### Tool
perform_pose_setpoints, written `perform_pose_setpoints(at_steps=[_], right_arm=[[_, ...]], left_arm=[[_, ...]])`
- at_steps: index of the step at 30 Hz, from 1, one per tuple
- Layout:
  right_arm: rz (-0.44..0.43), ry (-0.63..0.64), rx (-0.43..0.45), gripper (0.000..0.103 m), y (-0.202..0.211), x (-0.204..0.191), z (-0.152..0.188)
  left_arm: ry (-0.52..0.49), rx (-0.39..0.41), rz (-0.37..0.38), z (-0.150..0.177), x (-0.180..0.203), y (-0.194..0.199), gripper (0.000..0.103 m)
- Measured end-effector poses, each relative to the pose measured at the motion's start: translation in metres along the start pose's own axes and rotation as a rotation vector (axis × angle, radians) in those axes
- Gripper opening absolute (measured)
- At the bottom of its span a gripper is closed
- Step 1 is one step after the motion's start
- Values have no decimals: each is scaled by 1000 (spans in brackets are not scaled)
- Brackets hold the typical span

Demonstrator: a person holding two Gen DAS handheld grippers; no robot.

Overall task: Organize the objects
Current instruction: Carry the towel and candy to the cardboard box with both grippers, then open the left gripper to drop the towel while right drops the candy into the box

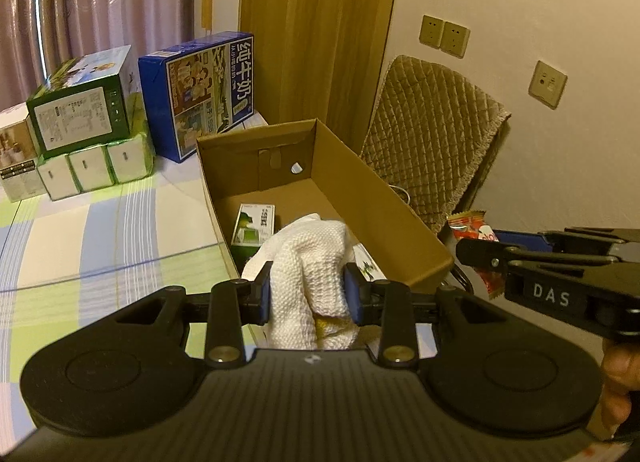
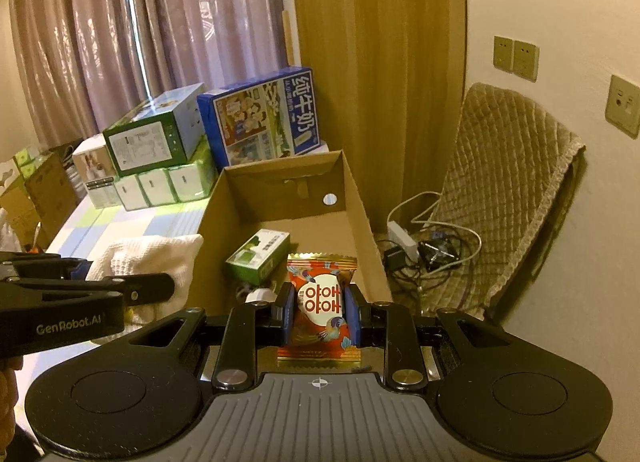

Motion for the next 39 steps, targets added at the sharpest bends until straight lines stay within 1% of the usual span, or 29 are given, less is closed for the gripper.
perform_pose_setpoints(at_steps=[8, 16, 32, 34, 35, 36, 37, 39], right_arm=[[-11, -8, -17, 23, -37, 11, -18], [-23, 4, -45, 23, -65, 10, -21], [-22, -13, -64, 23, -95, 20, -29], [-20, -16, -66, 23, -97, 21, -28], [-19, -18, -68, 23, -98, 22, -28], [-18, -20, -71, 23, -99, 23, -28], [-18, -21, -73, 23, -100, 24, -27], [-18, -22, -74, 23, -100, 25, -27]], left_arm=[[-5, -22, -8, -15, -8, -36, 31], [1, -43, -7, -19, -17, -62, 31], [-46, -69, 1, -27, -23, -99, 32], [-48, -71, 1, -28, -23, -103, 35], [-49, -73, 3, -28, -24, -106, 38], [-46, -70, 2, -29, -25, -108, 44], [-44, -69, -3, -29, -27, -109, 47], [-32, -64, -2, -30, -31, -108, 48]])
Point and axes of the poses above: each gripper's, at about its wrist camera, not at the fingertips, and y roughly against the way its jaws point, x to its right, z to its underside, the point moved 1 cm from there along -y, roughly the way its jaws point, and after that the axes turned 5 degrees about x, right-handed, at the moved point
